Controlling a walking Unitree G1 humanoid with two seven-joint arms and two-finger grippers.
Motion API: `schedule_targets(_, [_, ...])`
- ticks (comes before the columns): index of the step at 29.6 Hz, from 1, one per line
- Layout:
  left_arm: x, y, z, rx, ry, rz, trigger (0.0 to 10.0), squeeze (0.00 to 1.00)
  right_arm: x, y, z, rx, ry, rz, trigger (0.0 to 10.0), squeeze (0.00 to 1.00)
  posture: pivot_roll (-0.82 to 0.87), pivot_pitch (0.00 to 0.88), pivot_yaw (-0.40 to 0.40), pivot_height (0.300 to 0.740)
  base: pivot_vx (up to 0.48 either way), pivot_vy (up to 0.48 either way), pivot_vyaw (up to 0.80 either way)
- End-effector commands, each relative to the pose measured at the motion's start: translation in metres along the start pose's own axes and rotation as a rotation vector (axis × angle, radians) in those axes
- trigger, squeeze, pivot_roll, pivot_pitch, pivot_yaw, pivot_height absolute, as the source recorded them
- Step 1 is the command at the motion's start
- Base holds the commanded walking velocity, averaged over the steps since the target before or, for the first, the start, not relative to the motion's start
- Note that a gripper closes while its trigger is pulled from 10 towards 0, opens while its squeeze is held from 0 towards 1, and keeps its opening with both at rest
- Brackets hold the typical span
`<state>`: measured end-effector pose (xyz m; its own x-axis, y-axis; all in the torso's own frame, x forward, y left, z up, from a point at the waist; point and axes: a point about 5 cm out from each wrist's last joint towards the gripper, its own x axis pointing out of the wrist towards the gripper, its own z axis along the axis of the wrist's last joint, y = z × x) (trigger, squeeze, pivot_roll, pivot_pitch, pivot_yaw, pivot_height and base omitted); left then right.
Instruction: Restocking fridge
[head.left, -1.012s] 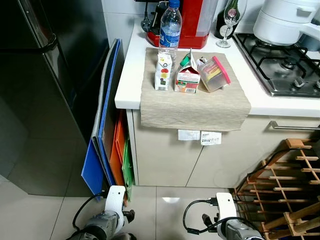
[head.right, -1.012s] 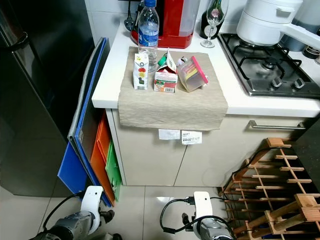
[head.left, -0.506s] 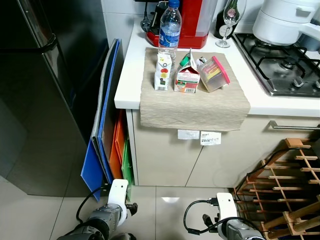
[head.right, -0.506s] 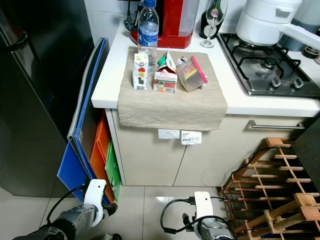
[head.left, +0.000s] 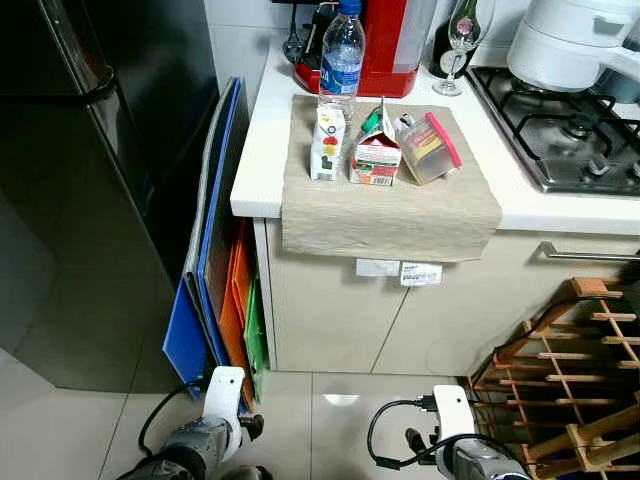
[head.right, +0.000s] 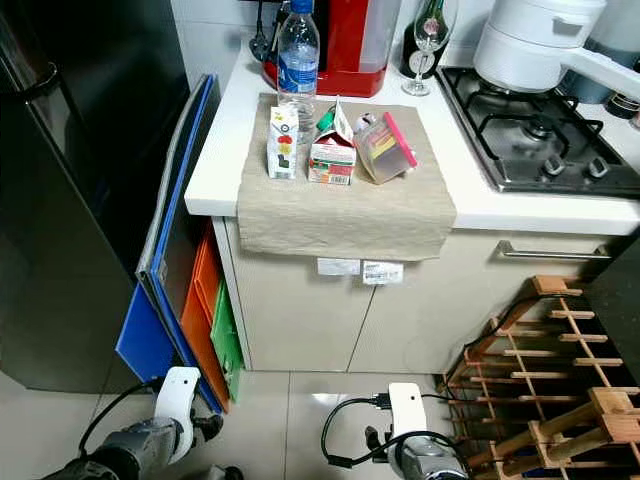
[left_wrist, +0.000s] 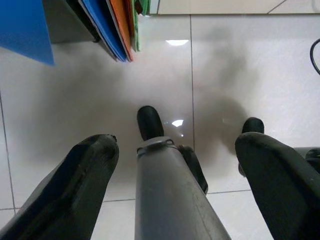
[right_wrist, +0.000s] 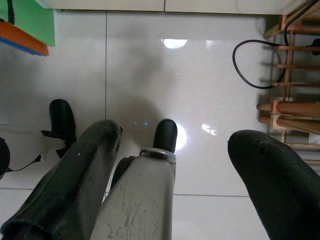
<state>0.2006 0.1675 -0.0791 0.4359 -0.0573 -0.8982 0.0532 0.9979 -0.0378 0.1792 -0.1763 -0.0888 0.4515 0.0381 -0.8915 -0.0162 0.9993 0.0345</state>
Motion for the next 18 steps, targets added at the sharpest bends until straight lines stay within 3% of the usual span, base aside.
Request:
schedule_targets(1, [0.000, -0.002, 0.000, 0.001, -0.003, -0.009, 10.0, 0.00, 0.000, -0.001, 0.004, 0.006, -0.004, 0.000, 10.0, 0.00, -0.03, 0.000, -0.018, 0.740, 0.000, 0.000, 0.00])
schedule_targets(13, [0.002, -0.017, 0.005, -0.013, -0.015, -0.029, 10.0, 0.00, 0.000, -0.001, 0.003, 0.011, 0.003, 0.007, 10.0, 0.00, -0.03, 0.000, -0.016, 0.740, 0.000, 0.000, 0.00])
schedule_targets(15, [0.001, -0.021, 0.011, 0.002, -0.033, -0.078, 10.0, 0.00, 0.000, 0.001, 0.001, 0.024, 0.005, 0.018, 10.0, 0.00, -0.04, 0.000, -0.018, 0.740, 0.000, 0.000, 0.00])
schedule_targets(18, [0.000, -0.012, 0.014, -0.044, -0.066, -0.088, 10.0, 0.00, 0.000, 0.002, -0.002, 0.044, 0.003, 0.052, 10.0, 0.00, -0.05, 0.000, -0.019, 0.740, 0.000, 0.000, 0.00])
